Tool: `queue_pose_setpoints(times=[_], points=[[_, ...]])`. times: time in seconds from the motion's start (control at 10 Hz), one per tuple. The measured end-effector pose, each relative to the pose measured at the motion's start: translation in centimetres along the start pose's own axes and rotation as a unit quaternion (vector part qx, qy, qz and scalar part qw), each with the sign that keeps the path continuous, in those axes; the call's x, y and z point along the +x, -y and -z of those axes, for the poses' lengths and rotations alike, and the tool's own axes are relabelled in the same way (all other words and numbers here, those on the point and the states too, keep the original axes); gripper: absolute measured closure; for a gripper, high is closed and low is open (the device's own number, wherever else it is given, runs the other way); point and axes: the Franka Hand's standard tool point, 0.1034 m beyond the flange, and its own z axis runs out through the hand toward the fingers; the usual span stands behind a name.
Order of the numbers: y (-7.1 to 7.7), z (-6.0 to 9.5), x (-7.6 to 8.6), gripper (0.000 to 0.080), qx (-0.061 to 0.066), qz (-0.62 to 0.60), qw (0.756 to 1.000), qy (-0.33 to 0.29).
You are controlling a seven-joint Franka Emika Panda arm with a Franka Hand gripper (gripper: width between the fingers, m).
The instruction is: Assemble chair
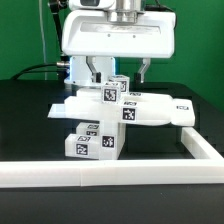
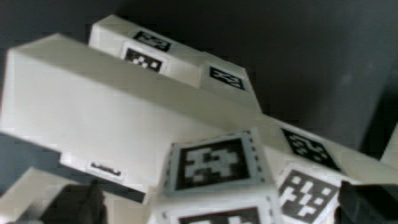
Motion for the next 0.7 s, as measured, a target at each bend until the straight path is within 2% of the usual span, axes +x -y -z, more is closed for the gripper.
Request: queue_pose_setpoints(times=[0.3,0.7], points=[[-0.01,-0.02,0.00,0.0514,0.000,-0.001,1.000,0.000],[-0.01,-0.02,0.00,0.0514,0.001,-0.068,0.998,0.000]])
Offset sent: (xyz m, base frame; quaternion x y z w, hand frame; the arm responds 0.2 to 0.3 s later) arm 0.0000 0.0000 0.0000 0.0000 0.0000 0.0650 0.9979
